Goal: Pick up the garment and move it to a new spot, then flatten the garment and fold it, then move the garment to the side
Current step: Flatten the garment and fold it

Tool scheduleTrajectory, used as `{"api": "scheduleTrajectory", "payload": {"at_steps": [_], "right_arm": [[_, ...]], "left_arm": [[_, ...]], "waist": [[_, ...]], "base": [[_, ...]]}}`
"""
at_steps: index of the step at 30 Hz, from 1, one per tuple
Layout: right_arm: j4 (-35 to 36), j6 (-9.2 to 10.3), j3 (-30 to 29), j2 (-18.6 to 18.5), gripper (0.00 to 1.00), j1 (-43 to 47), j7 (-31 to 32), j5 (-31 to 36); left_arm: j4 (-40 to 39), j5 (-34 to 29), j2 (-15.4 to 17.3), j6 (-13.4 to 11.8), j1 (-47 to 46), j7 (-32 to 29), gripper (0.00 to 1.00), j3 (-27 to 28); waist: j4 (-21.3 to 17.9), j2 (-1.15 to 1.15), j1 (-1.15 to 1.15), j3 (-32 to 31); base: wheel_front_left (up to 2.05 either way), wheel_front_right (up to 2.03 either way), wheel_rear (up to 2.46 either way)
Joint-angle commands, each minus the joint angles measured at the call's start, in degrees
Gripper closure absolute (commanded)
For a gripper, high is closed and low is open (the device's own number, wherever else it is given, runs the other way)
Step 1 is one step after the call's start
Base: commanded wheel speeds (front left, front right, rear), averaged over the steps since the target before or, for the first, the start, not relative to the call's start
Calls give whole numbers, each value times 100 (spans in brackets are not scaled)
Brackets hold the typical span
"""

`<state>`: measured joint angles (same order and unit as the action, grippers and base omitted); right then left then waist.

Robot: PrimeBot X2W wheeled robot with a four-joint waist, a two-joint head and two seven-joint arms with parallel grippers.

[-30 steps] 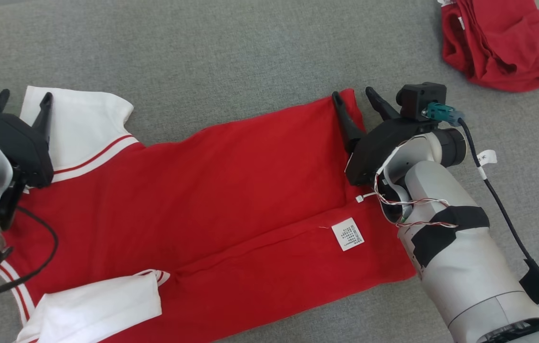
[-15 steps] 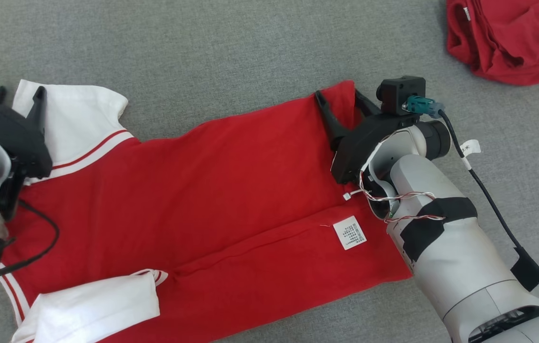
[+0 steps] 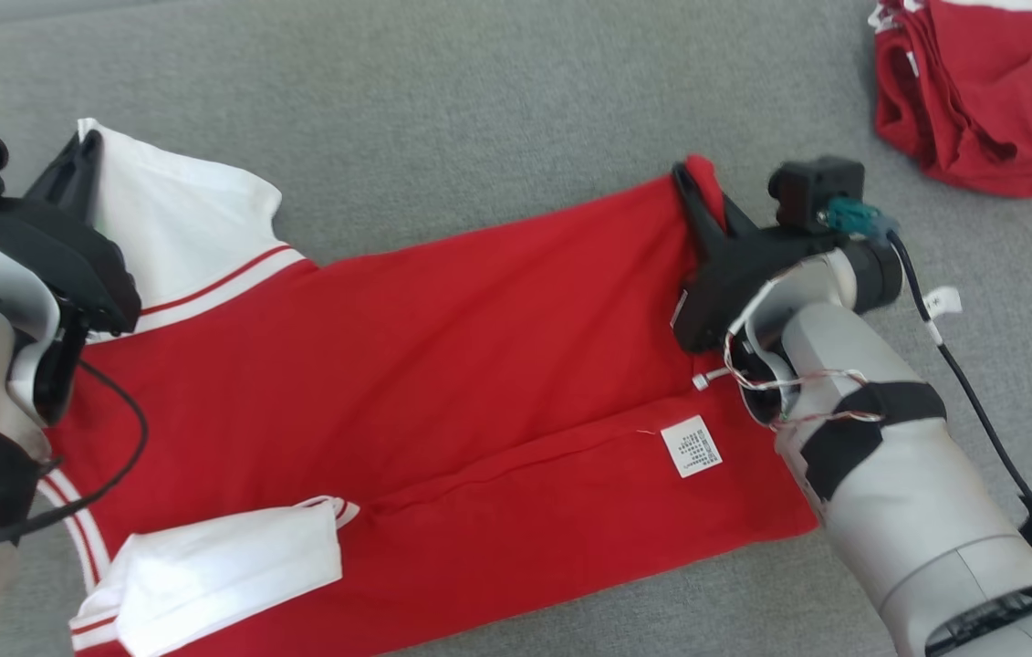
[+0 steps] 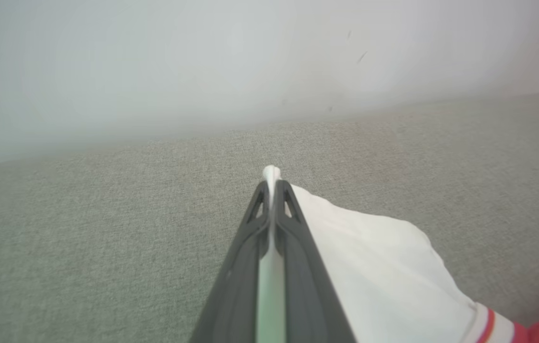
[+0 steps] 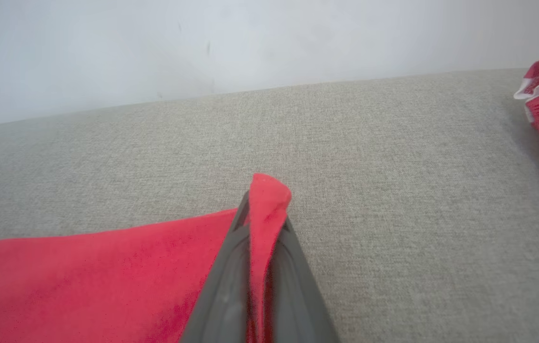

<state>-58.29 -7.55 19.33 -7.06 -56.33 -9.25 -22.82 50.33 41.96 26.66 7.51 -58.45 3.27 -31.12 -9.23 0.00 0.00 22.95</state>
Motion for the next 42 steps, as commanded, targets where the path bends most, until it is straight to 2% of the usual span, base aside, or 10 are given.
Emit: {"api": "scheduleTrajectory", "payload": {"at_steps": [1, 8, 15, 23, 29, 32, 37, 42], "right_arm": [[-31, 17, 20, -74, 100, 133, -83, -77], [2, 17, 120, -303, 100, 471, -308, -303], [189, 17, 241, -513, 100, 891, -508, -496], [720, 17, 252, -803, 100, 1525, -594, -598], [1271, 17, -63, -955, 100, 2043, -595, -574], [1443, 17, -228, -982, 100, 2286, -596, -534], [1766, 17, -443, -969, 100, 2596, -597, -574], [2358, 17, -746, -981, 100, 3125, -597, -542]], "left_arm": [[-66, 55, 11, -8, 105, 143, 100, -43], [-487, 289, 47, -8, 478, 634, 100, -135], [-1231, 433, 79, -12, 1268, 987, 100, -184], [-2560, 510, 52, -270, 2484, 1167, 100, -8], [-3596, 430, 0, -590, 3455, 1199, 100, 306], [-3985, 409, -81, -673, 3923, 1194, 100, 451], [-4189, 317, -184, -707, 4359, 1192, 100, 566], [-4267, 225, -448, -720, 4851, 1192, 100, 978]], "waist": [[122, 0, 0, -175], [284, 0, 0, -383], [514, 0, 0, -626], [781, 0, 0, -863], [864, 0, 0, -966], [918, 0, 0, -1019], [969, 0, 0, -1069], [993, 0, 0, -1131]], "base": [[0, 0, 0], [0, 0, 0], [0, 0, 0], [0, 0, 0], [0, 0, 0], [0, 0, 0], [0, 0, 0], [0, 0, 0]]}}
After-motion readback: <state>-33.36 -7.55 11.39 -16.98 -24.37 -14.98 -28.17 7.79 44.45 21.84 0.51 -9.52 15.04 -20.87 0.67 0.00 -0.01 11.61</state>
